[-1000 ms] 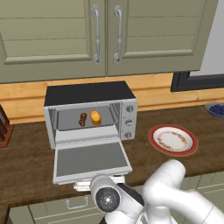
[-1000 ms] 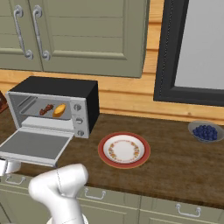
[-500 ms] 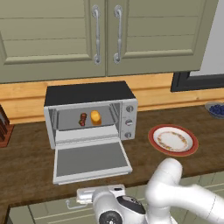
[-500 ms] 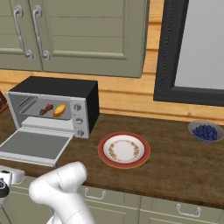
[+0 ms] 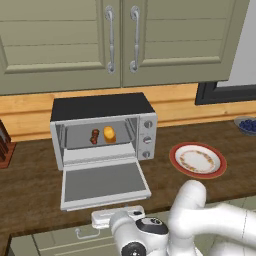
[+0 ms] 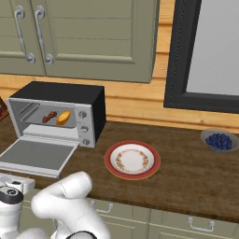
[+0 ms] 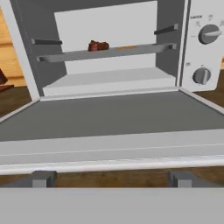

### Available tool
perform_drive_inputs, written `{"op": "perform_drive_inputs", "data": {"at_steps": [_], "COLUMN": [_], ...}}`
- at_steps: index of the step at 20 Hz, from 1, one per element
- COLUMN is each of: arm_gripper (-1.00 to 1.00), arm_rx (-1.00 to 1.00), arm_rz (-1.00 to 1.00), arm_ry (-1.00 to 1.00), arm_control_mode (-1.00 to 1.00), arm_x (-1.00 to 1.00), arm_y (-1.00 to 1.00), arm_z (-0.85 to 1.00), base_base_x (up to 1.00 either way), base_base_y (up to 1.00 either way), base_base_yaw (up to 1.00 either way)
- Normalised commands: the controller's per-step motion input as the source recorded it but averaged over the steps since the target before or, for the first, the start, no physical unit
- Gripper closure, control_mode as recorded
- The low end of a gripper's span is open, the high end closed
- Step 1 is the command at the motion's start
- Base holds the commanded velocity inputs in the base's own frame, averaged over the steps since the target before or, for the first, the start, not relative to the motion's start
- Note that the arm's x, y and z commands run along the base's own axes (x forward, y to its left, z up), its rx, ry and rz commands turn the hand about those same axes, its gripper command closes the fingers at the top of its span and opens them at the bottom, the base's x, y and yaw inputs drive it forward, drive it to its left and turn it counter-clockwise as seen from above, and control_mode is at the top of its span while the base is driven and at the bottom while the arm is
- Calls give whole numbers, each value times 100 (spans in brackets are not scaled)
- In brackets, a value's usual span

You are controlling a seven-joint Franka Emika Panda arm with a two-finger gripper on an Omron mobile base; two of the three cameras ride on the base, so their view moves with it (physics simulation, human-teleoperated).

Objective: Pick up the kebab skewer and baguette bread, and place them inside the toaster oven. Close the toaster oven door and start by setting the timer.

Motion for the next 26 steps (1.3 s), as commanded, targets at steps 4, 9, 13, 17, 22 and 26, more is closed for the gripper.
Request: {"op": "perform_drive_inputs", "data": {"at_steps": [4, 9, 13, 17, 22, 26], "arm_gripper": [-100, -100, -100, -100, -100, -100], "arm_rx": [0, 0, 0, 0, 0, 0], "arm_rz": [0, 0, 0, 0, 0, 0], "arm_ry": [0, 0, 0, 0, 0, 4], "arm_control_mode": [-100, -100, -100, -100, -100, -100], "arm_x": [20, 1, 0, 12, 21, 11], "arm_y": [2, 11, 13, 11, 13, 15], "arm_z": [-1, -17, -31, -4, 0, -11], "base_base_x": [0, 0, 0, 0, 0, 0], "base_base_y": [0, 0, 0, 0, 0, 0], "base_base_yaw": [0, 0, 0, 0, 0, 0]}}
